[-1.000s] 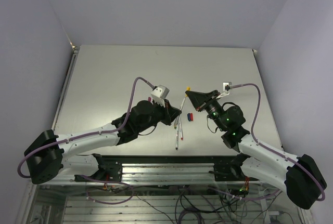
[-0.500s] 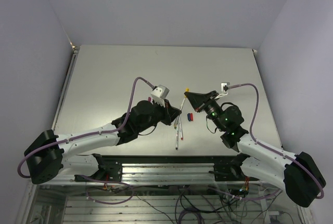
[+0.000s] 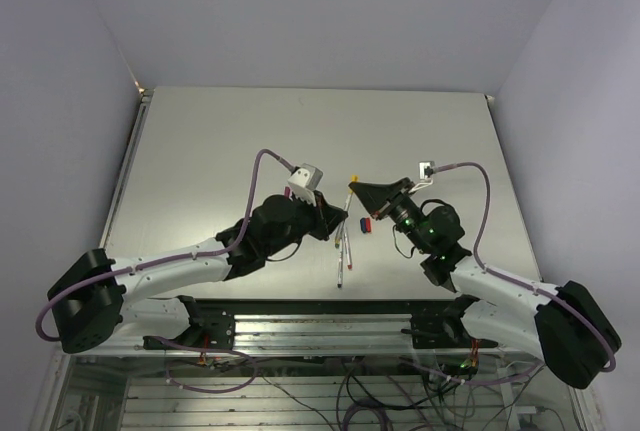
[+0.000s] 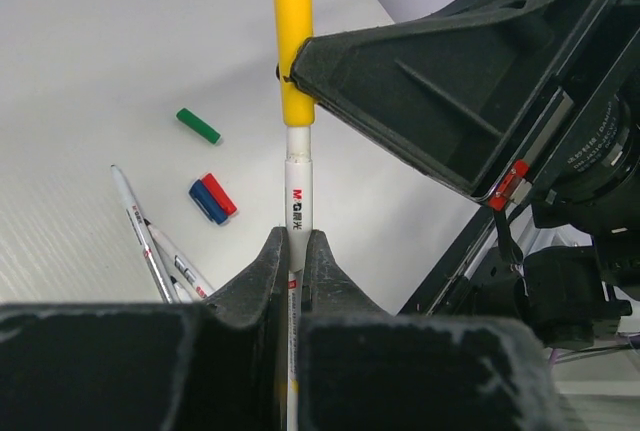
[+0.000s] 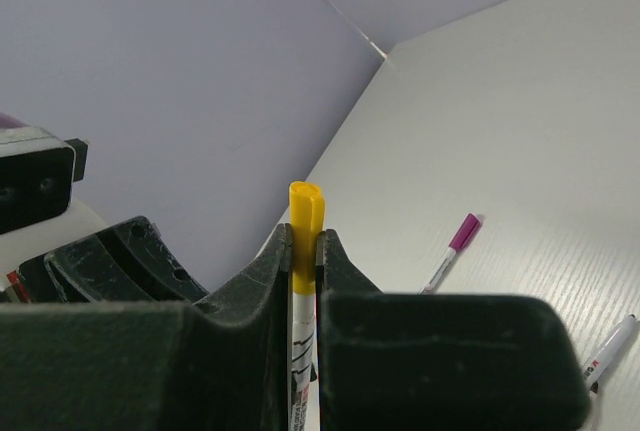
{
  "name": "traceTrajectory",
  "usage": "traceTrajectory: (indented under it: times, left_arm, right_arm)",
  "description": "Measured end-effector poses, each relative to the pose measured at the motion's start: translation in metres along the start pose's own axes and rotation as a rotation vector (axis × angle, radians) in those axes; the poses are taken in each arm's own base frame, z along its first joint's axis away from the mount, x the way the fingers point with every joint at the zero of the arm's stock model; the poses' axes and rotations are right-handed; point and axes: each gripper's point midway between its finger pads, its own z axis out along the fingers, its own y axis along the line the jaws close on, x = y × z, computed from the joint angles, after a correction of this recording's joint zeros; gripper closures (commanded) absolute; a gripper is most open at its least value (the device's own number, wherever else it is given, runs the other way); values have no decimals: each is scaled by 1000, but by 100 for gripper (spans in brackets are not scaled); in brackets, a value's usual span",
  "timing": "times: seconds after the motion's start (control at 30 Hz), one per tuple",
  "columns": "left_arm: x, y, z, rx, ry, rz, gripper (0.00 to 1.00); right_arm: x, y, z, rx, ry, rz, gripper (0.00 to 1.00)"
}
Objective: Insert the pens into the pen caps
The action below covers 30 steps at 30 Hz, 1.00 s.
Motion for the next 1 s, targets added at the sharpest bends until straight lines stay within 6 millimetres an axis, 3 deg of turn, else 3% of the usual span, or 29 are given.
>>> traceTrajectory:
  times: [0.57,1.0]
  left_arm:
    - [16,24,-2,-66,-4,-36,93]
    - [6,48,-10,-123,-25,-42,93]
  right_arm:
    - [41,-8,5,-48,141,9,100]
    - [58,-4,27,-17,193,-76,100]
